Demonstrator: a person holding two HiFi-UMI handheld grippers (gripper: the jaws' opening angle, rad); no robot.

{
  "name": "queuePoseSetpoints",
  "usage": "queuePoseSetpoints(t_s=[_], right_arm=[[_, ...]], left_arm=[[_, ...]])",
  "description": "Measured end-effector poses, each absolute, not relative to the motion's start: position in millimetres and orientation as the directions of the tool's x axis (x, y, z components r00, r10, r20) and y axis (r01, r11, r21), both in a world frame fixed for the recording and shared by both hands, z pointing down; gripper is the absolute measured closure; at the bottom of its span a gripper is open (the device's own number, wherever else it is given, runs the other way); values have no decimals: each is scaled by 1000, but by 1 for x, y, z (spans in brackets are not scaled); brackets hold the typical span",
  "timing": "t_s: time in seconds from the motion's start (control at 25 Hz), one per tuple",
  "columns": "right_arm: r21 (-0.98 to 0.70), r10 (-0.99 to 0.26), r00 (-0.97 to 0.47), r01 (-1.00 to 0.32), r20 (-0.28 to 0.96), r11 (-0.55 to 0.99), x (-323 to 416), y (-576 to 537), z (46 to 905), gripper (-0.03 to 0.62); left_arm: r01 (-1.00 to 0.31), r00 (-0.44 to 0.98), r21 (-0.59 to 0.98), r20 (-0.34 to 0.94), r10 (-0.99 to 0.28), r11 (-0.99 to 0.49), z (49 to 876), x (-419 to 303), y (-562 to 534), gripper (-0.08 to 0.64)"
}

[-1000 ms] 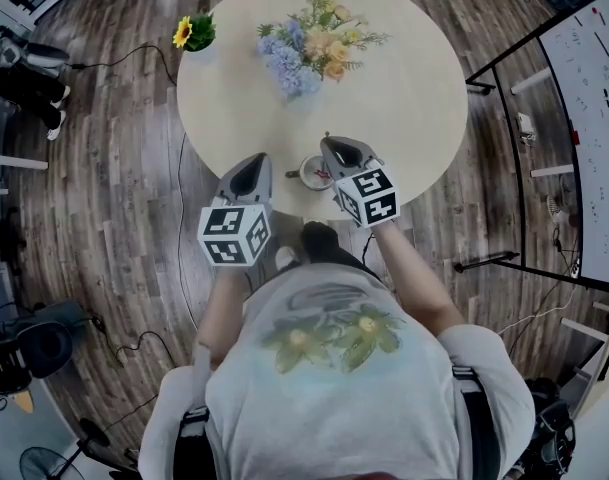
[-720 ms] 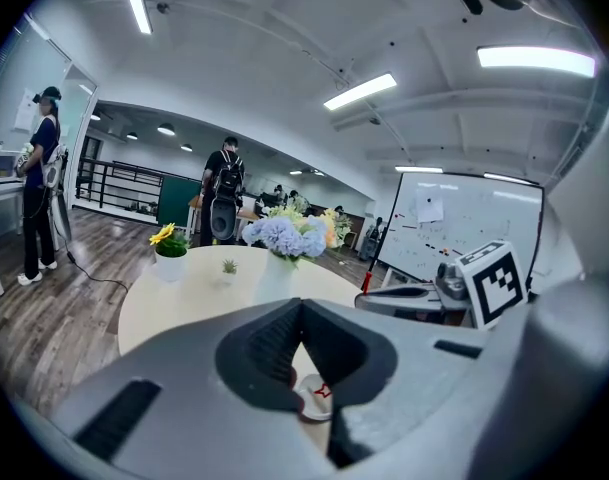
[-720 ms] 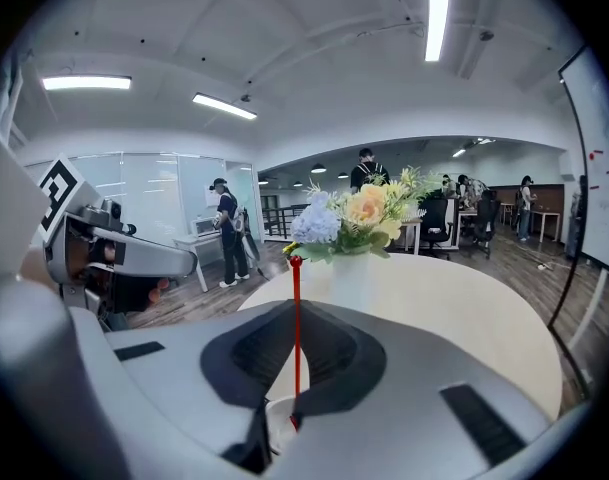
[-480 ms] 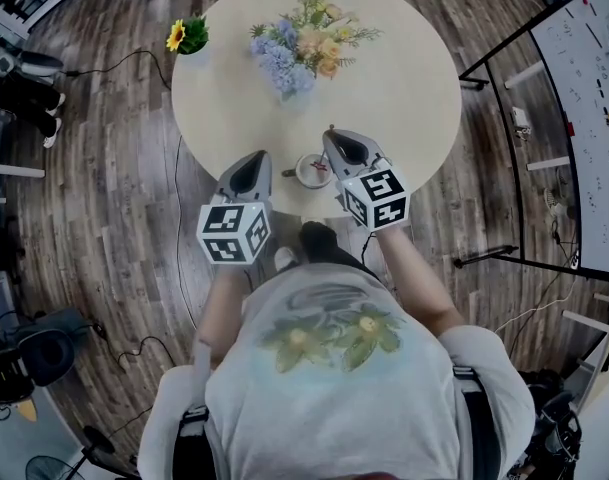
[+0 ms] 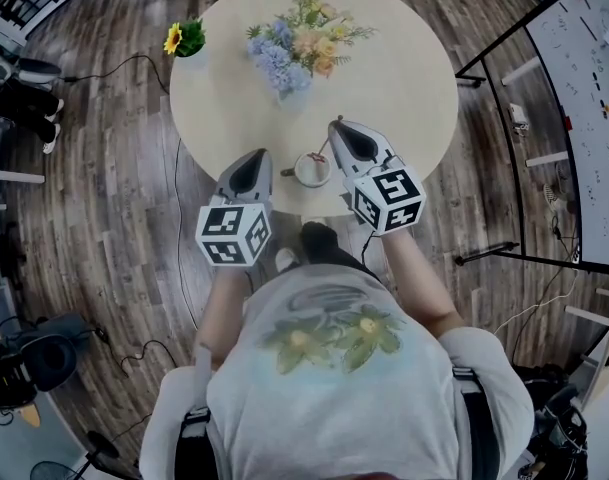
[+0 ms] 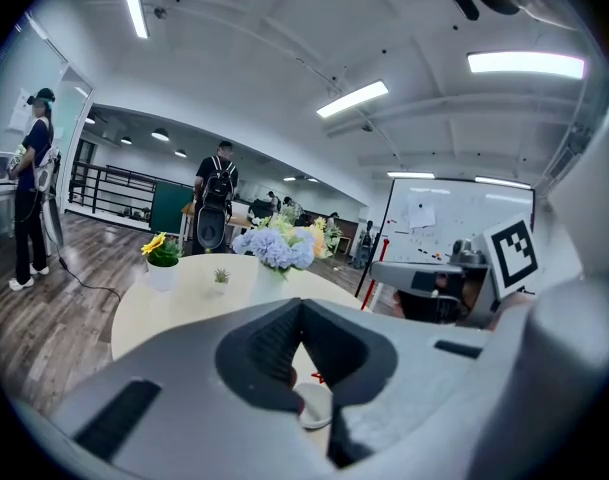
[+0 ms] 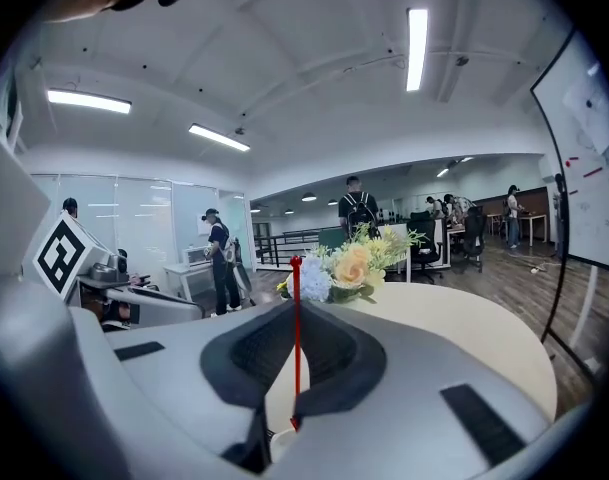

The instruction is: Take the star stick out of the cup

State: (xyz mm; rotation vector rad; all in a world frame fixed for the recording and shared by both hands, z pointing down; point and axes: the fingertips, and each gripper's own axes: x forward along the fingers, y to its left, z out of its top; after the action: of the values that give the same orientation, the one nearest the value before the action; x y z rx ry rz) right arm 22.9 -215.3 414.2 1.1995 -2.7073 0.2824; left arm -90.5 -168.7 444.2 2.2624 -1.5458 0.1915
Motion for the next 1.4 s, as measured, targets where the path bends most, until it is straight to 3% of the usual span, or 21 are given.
queuePoseSetpoints(t_s=[0.44, 1.4], right_arm=[[-120, -748, -634, -773, 197, 623, 39, -200, 401, 569], [-149, -762, -619, -786, 189, 601, 45, -148, 400, 569]], left_arm=[[-906, 408, 240, 267, -873, -350, 420, -82, -162, 557], [-874, 479, 241, 279, -832, -422, 424, -63, -139, 557]])
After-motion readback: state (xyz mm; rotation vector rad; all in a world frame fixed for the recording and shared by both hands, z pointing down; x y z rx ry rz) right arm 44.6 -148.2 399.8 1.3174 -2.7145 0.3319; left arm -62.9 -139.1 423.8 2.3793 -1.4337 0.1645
